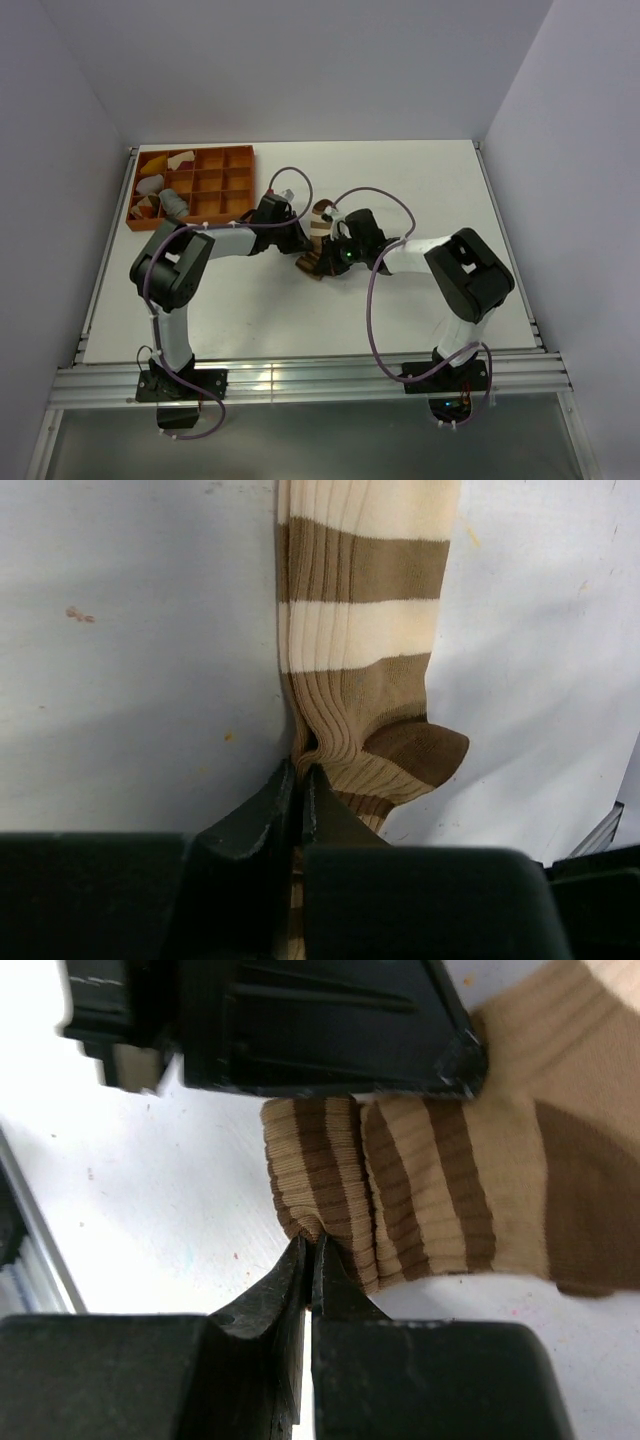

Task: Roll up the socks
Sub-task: Roll the sock at the center of the board.

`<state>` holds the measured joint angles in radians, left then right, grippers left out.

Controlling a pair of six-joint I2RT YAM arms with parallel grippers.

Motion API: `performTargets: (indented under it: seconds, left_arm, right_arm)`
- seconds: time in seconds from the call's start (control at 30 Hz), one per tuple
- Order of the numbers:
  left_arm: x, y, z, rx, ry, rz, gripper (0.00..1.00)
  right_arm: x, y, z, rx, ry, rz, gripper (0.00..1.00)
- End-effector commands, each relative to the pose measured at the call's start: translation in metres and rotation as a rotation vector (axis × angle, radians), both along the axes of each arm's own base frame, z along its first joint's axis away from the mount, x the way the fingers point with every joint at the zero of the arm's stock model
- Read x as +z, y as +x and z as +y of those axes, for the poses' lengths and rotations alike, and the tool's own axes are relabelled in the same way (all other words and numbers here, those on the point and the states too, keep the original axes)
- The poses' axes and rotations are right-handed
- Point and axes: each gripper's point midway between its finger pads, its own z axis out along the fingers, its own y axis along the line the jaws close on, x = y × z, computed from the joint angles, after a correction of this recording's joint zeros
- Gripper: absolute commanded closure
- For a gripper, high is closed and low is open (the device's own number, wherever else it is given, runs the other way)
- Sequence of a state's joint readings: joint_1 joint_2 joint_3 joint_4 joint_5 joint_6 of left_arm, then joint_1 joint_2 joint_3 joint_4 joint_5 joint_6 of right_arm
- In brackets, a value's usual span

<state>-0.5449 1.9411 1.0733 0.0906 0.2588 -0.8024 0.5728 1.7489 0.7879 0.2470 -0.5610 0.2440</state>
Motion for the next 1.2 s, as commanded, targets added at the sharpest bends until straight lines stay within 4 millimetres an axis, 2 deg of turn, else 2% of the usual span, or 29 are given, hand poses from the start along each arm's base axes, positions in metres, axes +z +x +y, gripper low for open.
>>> performTargets:
  seconds: [0.0, 0.27, 0.4, 0.53, 0.77, 0.8, 0.87, 0.9, 0.93, 0.97, 1.0, 1.03, 1.1, 1.13, 1.17]
  left_arm:
    - [0.019, 0.025, 0.019, 0.07, 0.029, -0.125, 0.94]
    - [0.02, 0.026, 0.029, 0.086, 0.024, -0.146, 0.91]
    - [0.021, 0.025, 0.024, 0.068, -0.001, -0.148, 0.85]
    - [0.027, 0.023, 0.028, 0.092, -0.007, -0.149, 0.76]
    - [0.056, 0.027, 0.044, 0.19, -0.002, -0.202, 0.5]
    - [0.068, 0.027, 0.045, 0.199, -0.016, -0.223, 0.48]
    - [0.074, 0.024, 0.051, 0.229, -0.014, -0.23, 0.43]
    - [0.087, 0.023, 0.054, 0.247, -0.03, -0.249, 0.42]
    - [0.085, 0.018, 0.058, 0.258, -0.028, -0.244, 0.41]
    - [0.099, 0.015, 0.059, 0.265, -0.058, -0.273, 0.39]
    - [0.1, 0.01, 0.059, 0.266, -0.075, -0.266, 0.38]
    - [0.092, 0.002, 0.062, 0.266, -0.075, -0.25, 0.38]
    - [0.095, -0.008, 0.058, 0.257, -0.124, -0.243, 0.38]
    - [0.083, -0.016, 0.06, 0.258, -0.116, -0.218, 0.38]
    - [0.08, -0.023, 0.057, 0.247, -0.118, -0.207, 0.39]
  right_arm:
    - [-0.007, -0.016, -0.006, 0.013, 0.016, 0.158, 1.0]
    - [-0.006, -0.014, -0.013, -0.003, 0.051, 0.305, 1.0]
    - [-0.012, -0.012, -0.015, -0.022, 0.046, 0.375, 1.0]
    - [-0.017, 0.002, -0.02, -0.058, 0.064, 0.422, 1.0]
    - [-0.024, 0.012, -0.023, -0.073, 0.038, 0.489, 1.0]
    - [-0.024, 0.012, -0.023, -0.076, 0.035, 0.498, 1.0]
    - [-0.025, 0.014, -0.024, -0.08, 0.035, 0.502, 1.0]
    - [-0.025, 0.015, -0.024, -0.082, 0.037, 0.507, 1.0]
    - [-0.025, 0.015, -0.024, -0.084, 0.038, 0.509, 1.0]
    - [-0.025, 0.014, -0.024, -0.085, 0.048, 0.521, 1.0]
    - [-0.026, 0.016, -0.025, -0.089, 0.055, 0.525, 1.0]
    - [-0.027, 0.017, -0.026, -0.094, 0.055, 0.528, 1.0]
    - [-0.029, 0.018, -0.028, -0.105, 0.054, 0.539, 1.0]
    - [-0.029, 0.019, -0.028, -0.103, 0.059, 0.541, 1.0]
    - [-0.03, 0.019, -0.028, -0.103, 0.061, 0.543, 1.0]
